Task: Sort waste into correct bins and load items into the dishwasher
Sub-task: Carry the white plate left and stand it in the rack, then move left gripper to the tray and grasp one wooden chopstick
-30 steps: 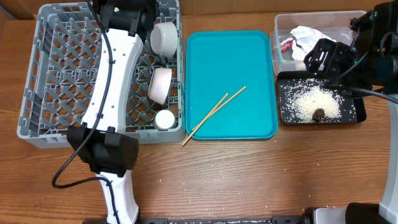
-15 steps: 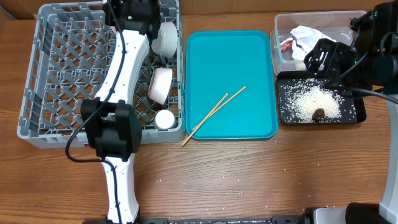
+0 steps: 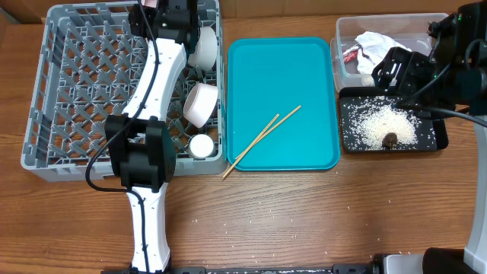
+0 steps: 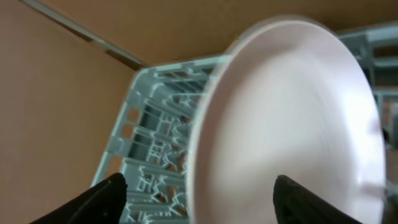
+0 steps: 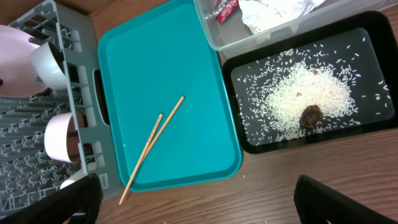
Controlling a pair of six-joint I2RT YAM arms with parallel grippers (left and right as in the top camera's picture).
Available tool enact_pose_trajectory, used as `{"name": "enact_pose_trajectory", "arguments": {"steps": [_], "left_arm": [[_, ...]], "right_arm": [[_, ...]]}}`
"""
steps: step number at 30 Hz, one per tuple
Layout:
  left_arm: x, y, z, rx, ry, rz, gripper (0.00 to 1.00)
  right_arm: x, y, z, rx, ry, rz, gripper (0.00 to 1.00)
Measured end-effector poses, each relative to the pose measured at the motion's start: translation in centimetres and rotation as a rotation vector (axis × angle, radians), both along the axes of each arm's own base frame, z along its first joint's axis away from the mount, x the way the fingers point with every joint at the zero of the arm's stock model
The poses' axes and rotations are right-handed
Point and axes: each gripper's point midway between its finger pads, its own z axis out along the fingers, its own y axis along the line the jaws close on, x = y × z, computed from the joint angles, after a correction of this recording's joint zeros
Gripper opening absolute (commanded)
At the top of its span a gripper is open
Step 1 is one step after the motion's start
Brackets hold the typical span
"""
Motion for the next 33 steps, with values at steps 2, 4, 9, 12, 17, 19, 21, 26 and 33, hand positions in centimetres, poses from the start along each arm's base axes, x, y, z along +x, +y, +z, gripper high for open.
{"name": "enact_pose_trajectory", "arguments": {"steps": [2,4,9,12,17,19,21,26,33], "left_arm": [[-0.6,-0.3,-0.6,-0.022,0.053,-0.018,0.76],[-1.0,-0.9,-0.3,-0.066,0.087,-0.042,0.77],[-1.2,-2.9,5.1,-0.203,0.026,-0.116,0.83],[-2.5,-5.5,7.9,-0.300,0.037,-0.215,0.85],[-9.6,-18.5,6.1,-0.630,0.345,-0.610,0.79],[-12.1,-21.7,4.2,-0.692,0.468,-0.686,0.79],[-14.9,-25.1,1.0,-0.725,0.621,-0.758,0.78],[-18.9,-29.2,-6.2,-0.669,0.838,-0.846,0.77],[-21.0,-29.6,-14.9,-0.600,0.933,-0.851,0.68]], "right_arm": [[0.0,0.0,0.0,0.000,0.000,0.000,1.00],[0.0,0.0,0.0,0.000,0.001,-0.001,1.00],[0.0,0.0,0.0,0.000,0.000,0.000,1.00],[0.0,0.0,0.0,0.000,0.000,0.000,1.00],[0.0,0.0,0.0,0.000,0.000,0.000,1.00],[0.0,0.0,0.0,0.000,0.001,0.000,1.00],[0.0,0.0,0.0,0.000,0.000,0.000,1.00],[0.0,0.0,0.0,0.000,0.001,0.000,1.00],[0.0,0.0,0.0,0.000,0.001,0.000,1.00]]}}
